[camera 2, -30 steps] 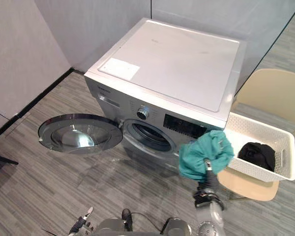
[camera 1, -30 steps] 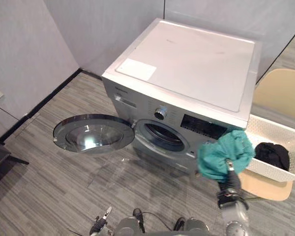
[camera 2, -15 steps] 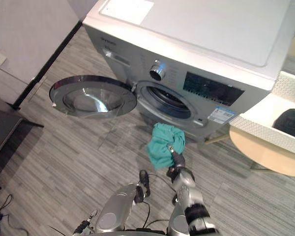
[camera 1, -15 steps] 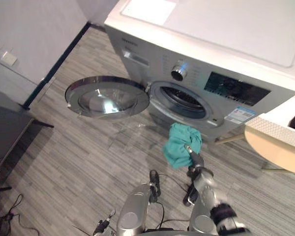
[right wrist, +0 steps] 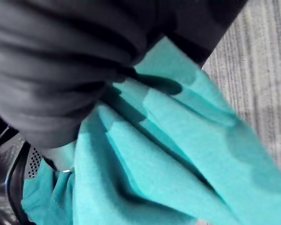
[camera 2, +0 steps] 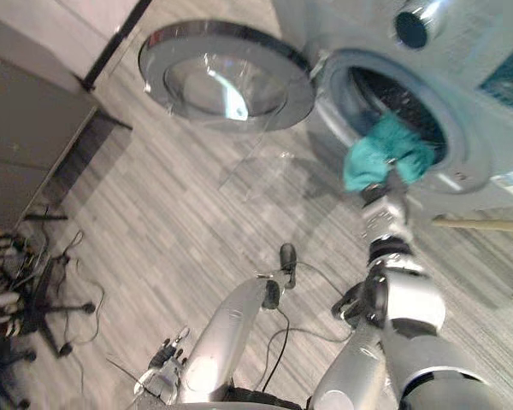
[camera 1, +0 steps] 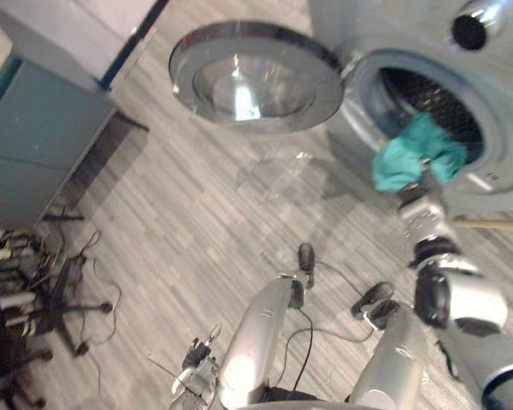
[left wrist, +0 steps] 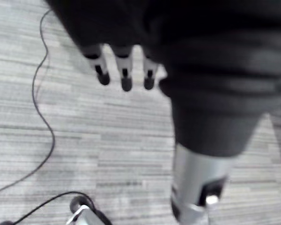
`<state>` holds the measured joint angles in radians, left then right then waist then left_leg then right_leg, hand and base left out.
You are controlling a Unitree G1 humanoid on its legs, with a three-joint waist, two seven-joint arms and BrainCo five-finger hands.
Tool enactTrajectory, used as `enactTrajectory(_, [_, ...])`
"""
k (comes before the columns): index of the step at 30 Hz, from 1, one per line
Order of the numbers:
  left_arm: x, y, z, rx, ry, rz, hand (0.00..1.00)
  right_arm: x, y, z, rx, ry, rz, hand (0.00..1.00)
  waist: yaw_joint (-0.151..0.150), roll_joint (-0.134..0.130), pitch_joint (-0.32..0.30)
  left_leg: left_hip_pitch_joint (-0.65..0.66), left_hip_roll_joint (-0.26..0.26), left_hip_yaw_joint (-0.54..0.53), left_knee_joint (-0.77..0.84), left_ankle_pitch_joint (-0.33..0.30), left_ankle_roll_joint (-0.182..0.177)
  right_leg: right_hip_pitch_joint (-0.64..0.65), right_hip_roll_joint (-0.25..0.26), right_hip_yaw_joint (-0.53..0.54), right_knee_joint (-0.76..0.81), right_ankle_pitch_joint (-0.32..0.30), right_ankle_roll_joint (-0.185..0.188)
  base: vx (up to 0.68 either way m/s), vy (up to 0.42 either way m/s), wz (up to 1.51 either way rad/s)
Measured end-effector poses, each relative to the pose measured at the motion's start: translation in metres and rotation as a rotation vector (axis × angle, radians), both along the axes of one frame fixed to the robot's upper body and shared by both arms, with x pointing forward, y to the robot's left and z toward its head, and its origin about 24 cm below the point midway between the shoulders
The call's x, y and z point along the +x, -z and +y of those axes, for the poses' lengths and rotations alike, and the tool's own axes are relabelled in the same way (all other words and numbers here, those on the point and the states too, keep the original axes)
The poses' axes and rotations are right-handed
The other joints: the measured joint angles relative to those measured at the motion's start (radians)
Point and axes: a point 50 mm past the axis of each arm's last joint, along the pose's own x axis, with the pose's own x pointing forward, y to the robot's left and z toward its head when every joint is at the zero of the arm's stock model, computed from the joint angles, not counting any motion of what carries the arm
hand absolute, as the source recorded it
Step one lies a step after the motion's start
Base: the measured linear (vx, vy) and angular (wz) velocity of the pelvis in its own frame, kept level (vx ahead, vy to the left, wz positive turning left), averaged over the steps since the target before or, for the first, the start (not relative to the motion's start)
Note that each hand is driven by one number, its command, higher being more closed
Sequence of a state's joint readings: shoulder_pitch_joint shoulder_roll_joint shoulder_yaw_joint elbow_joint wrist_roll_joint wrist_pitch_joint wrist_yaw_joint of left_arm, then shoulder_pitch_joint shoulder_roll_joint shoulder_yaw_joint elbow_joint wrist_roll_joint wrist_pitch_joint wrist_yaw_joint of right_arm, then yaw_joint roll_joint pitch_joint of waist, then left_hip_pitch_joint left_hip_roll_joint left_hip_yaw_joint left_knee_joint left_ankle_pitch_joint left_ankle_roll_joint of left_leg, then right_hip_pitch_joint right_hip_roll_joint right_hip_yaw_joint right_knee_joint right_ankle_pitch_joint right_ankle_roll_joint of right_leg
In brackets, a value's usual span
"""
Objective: Pick up the laundry basket with both hands and put the clothes into the washing machine.
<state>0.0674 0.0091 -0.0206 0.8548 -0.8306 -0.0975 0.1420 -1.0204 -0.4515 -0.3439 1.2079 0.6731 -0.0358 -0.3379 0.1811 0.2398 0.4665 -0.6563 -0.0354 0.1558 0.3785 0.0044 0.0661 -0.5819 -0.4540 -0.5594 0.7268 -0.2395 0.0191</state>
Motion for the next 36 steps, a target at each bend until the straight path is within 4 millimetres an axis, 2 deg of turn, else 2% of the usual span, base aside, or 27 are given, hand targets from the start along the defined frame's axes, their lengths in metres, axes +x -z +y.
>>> enactTrajectory(3, [0.013, -0.006, -0.007, -0.008, 0.034, -0.040, 0.00, -0.005, -0.032, -0.031, 0.011, 0.095, -0.035, 1.00, 0.028, 0.007, -0.005, -0.015, -0.015, -0.047, -0.090, 0.070, -0.009, -0.007, 0.008, -0.054, -0.042, 0.014, -0.010, 0.06, -0.050, 0.38])
enactTrajectory(4, [0.017, -0.008, -0.009, -0.012, 0.044, -0.059, 0.00, -0.007, -0.049, -0.042, -0.003, 0.125, -0.064, 1.00, 0.038, 0.011, -0.008, -0.020, -0.016, -0.060, -0.125, 0.092, -0.013, -0.015, 0.018, -0.065, -0.057, 0.020, -0.018, 0.05, -0.070, 0.24])
enactTrajectory(5, [0.022, -0.012, -0.011, -0.017, 0.050, -0.080, 0.00, -0.011, -0.082, -0.055, -0.051, 0.155, -0.121, 1.00, 0.054, 0.022, -0.015, -0.033, -0.016, -0.078, -0.177, 0.124, -0.020, -0.036, 0.035, -0.076, -0.082, 0.025, -0.021, 0.03, -0.084, 0.28])
enactTrajectory(6, [0.026, -0.014, -0.011, -0.017, 0.050, -0.098, 0.00, -0.017, -0.123, -0.066, -0.105, 0.181, -0.205, 1.00, 0.068, 0.031, -0.022, -0.051, -0.015, -0.092, -0.226, 0.157, -0.027, -0.064, 0.050, -0.077, -0.098, 0.027, -0.021, 0.01, -0.066, 0.22])
enactTrajectory(7, [0.029, -0.016, -0.011, -0.017, 0.047, -0.105, 0.00, -0.021, -0.145, -0.071, -0.135, 0.195, -0.246, 1.00, 0.077, 0.037, -0.027, -0.061, -0.014, -0.099, -0.245, 0.171, -0.029, -0.079, 0.057, -0.076, -0.105, 0.028, -0.022, 0.00, -0.068, 0.08])
enactTrajectory(8, [0.033, -0.018, -0.009, -0.014, 0.026, -0.122, 0.00, -0.029, -0.183, -0.075, -0.156, 0.209, -0.339, 1.00, 0.095, 0.039, -0.028, -0.080, -0.006, -0.102, -0.274, 0.196, -0.035, -0.108, 0.072, -0.075, -0.119, 0.045, -0.031, 0.00, -0.073, -0.11])
enactTrajectory(9, [0.036, -0.020, -0.006, -0.015, 0.004, -0.131, 0.00, -0.033, -0.204, -0.072, -0.194, 0.210, -0.382, 1.00, 0.114, 0.038, -0.028, -0.097, 0.005, -0.100, -0.282, 0.203, -0.030, -0.125, 0.088, -0.075, -0.133, 0.052, -0.029, 0.02, -0.087, -0.20])
enactTrajectory(10, [0.038, -0.021, -0.004, -0.021, -0.041, -0.137, 0.00, -0.032, -0.217, -0.066, -0.221, 0.192, -0.414, 1.00, 0.115, 0.037, -0.026, -0.111, 0.013, -0.099, -0.285, 0.204, -0.032, -0.137, 0.098, -0.075, -0.143, 0.062, -0.029, 0.04, -0.078, -0.22])
enactTrajectory(12, [0.040, -0.023, -0.002, -0.045, -0.116, -0.155, 0.00, -0.031, -0.231, -0.056, -0.280, 0.168, -0.437, 1.00, 0.113, 0.034, -0.025, -0.125, 0.028, -0.089, -0.293, 0.207, -0.032, -0.149, 0.119, -0.078, -0.168, 0.079, -0.028, 0.06, -0.045, -0.28])
enactTrajectory(13, [0.042, -0.025, -0.002, -0.053, -0.141, -0.165, 0.00, -0.030, -0.235, -0.051, -0.301, 0.155, -0.451, 0.00, 0.112, 0.033, -0.024, -0.134, 0.035, -0.083, -0.293, 0.207, -0.032, -0.155, 0.126, -0.078, -0.178, 0.086, -0.027, 0.04, -0.018, -0.36])
enactTrajectory(15, [0.051, -0.031, 0.002, -0.064, -0.203, -0.196, 0.00, -0.030, -0.252, -0.036, -0.354, 0.109, -0.504, 0.00, 0.104, 0.017, -0.012, -0.159, 0.053, -0.070, -0.291, 0.207, -0.032, -0.177, 0.141, -0.085, -0.193, 0.098, -0.033, 0.01, -0.010, -0.32])
enactTrajectory(16, [0.057, -0.035, 0.006, -0.068, -0.243, -0.222, 0.00, -0.029, -0.262, -0.027, -0.348, 0.081, -0.534, 0.00, 0.092, -0.003, 0.002, -0.188, 0.065, -0.065, -0.272, 0.207, -0.032, -0.193, 0.145, -0.100, -0.192, 0.099, -0.034, 0.00, -0.010, -0.20])
enactTrajectory(17, [0.058, -0.036, 0.007, -0.068, -0.250, -0.227, 0.00, -0.028, -0.264, -0.025, -0.344, 0.075, -0.541, 0.00, 0.089, -0.007, 0.005, -0.194, 0.068, -0.065, -0.268, 0.207, -0.032, -0.196, 0.147, -0.103, -0.192, 0.099, -0.034, -0.01, -0.010, -0.09])
enactTrajectory(18, [0.062, -0.040, 0.011, -0.066, -0.270, -0.243, 0.00, -0.027, -0.268, -0.018, -0.307, 0.058, -0.565, 0.00, 0.076, -0.022, 0.015, -0.214, 0.078, -0.064, -0.254, 0.206, -0.032, -0.204, 0.155, -0.112, -0.190, 0.099, -0.035, 0.00, 0.000, 0.00])
enactTrajectory(19, [0.068, -0.044, 0.011, -0.065, -0.267, -0.264, 0.00, -0.028, -0.270, -0.017, -0.233, 0.065, -0.602, 0.00, 0.075, -0.047, 0.032, -0.233, 0.088, -0.061, -0.233, 0.206, -0.032, -0.214, 0.159, -0.118, -0.181, 0.098, -0.037, 0.00, 0.000, 0.00])
enactTrajectory(22, [0.068, -0.044, 0.010, -0.066, -0.267, -0.255, 0.00, -0.031, -0.272, -0.020, -0.142, 0.090, -0.655, 0.00, 0.068, -0.064, 0.044, -0.258, 0.098, -0.065, -0.206, 0.206, -0.032, -0.219, 0.159, -0.137, -0.162, 0.091, -0.048, 0.00, 0.006, 0.11])
enactTrajectory(26, [0.069, -0.046, 0.011, -0.064, -0.275, -0.259, 0.00, -0.031, -0.270, -0.020, -0.021, 0.101, -0.692, 0.00, 0.068, -0.069, 0.047, -0.273, 0.104, -0.065, -0.180, 0.206, -0.032, -0.221, 0.154, -0.151, -0.138, 0.083, -0.062, 0.02, 0.015, 0.08])
enactTrajectory(30, [0.072, -0.050, 0.016, -0.060, -0.295, -0.282, 0.00, -0.026, -0.269, -0.012, 0.122, 0.063, -0.739, 0.00, 0.067, -0.070, 0.048, -0.274, 0.109, -0.060, -0.169, 0.206, -0.032, -0.220, 0.153, -0.150, -0.127, 0.081, -0.064, 0.03, 0.001, 0.00])
enactTrajectory(36, [0.066, -0.047, 0.025, -0.050, -0.356, -0.259, 0.00, -0.021, -0.263, -0.007, 0.228, 0.058, -0.741, 0.00, 0.062, -0.074, 0.050, -0.264, 0.113, -0.042, -0.168, 0.206, -0.032, -0.212, 0.153, -0.144, -0.123, 0.081, -0.064, 0.05, -0.001, 0.02])
